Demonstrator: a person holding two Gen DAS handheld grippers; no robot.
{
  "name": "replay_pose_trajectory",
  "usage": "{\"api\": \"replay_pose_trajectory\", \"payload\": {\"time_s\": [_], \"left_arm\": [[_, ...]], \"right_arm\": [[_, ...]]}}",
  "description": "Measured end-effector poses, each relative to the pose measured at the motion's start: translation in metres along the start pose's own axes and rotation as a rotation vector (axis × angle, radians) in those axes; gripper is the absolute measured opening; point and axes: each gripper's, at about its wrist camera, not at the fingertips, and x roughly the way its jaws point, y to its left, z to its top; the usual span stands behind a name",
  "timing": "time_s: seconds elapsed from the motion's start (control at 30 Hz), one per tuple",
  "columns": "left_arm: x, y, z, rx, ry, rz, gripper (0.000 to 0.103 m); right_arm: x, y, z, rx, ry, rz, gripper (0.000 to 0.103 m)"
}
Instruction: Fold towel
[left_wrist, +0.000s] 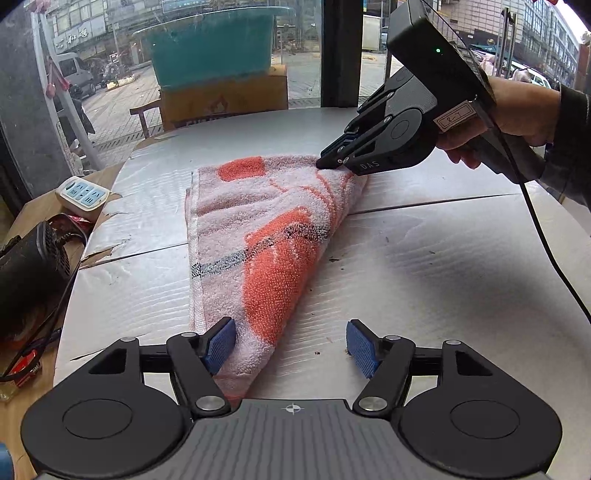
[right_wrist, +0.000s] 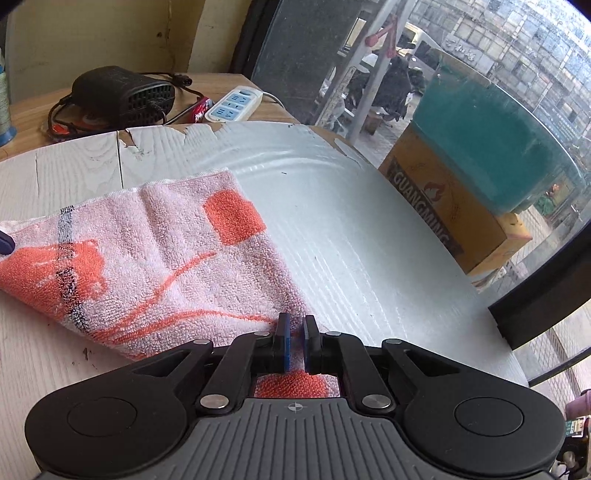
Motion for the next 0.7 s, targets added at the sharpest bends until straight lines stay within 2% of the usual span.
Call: {"api": "replay_pose_trajectory", "payload": {"time_s": [0.17, 0.37, 0.53, 0.7], "left_arm": [[-0.003, -0.001, -0.001, -0.009, 0.003, -0.02, 0.07], [-0.007, -0.011, -0.005, 0.004, 0.003, -0.054, 0.069], [-0.013, -0.024, -0.012, 0.028, -0.002, -0.102, 0.069], [-0.017, -0.034, -0.017, 0.022, -0.006, -0.144, 0.07]], "right_arm": [[-0.011, 0.0, -0.008, -0.002, 0.078, -0.005, 0.007], [-0.039, 0.011, -0.036, -0.006, 0.166, -0.036, 0.007], [-0.07, 0.022, -0.071, 0.056, 0.223, -0.048, 0.007], [-0.108, 0.041, -0.113, 0.179, 0.21, -0.108, 0.007]]}}
